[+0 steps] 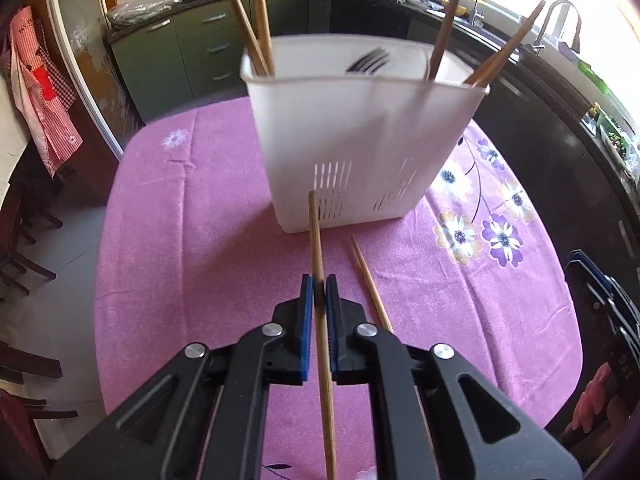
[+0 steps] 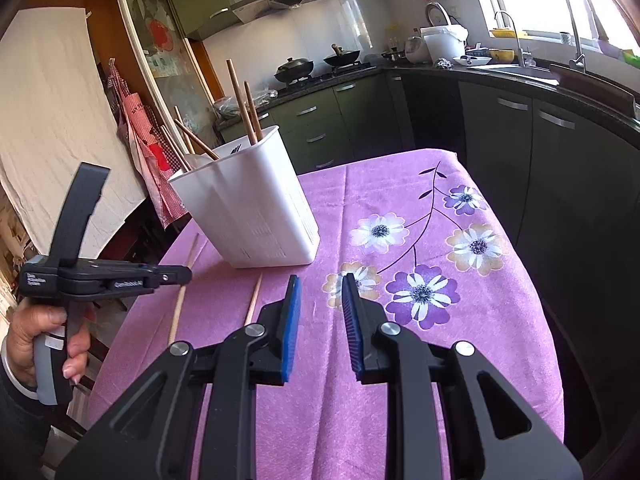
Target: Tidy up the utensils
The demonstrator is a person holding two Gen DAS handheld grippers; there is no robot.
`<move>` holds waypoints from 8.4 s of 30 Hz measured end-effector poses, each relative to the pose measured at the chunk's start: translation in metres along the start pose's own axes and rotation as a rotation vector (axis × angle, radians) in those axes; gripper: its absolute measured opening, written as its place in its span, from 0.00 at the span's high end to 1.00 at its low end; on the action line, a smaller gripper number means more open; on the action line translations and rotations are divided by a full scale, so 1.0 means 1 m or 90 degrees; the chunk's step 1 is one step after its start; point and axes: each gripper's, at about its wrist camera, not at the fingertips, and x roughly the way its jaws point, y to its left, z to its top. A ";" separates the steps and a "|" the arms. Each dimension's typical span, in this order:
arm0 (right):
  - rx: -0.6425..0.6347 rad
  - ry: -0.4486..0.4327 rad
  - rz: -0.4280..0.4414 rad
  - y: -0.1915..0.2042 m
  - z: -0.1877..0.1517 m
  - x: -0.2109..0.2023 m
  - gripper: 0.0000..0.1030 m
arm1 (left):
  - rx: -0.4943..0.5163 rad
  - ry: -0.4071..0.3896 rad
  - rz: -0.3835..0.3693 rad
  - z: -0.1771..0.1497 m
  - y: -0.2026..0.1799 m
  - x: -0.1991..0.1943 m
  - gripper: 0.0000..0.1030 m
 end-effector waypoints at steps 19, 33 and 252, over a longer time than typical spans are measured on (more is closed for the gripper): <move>-0.040 0.034 0.003 0.024 -0.002 0.016 0.68 | 0.005 -0.160 0.008 -0.035 0.038 -0.111 0.94; -0.139 0.194 0.004 0.075 -0.008 0.117 0.68 | 0.031 -0.180 0.006 -0.053 0.035 -0.125 0.94; -0.167 -0.188 -0.069 0.106 -0.046 -0.134 0.05 | -0.043 -0.399 0.092 -0.178 0.038 -0.185 0.05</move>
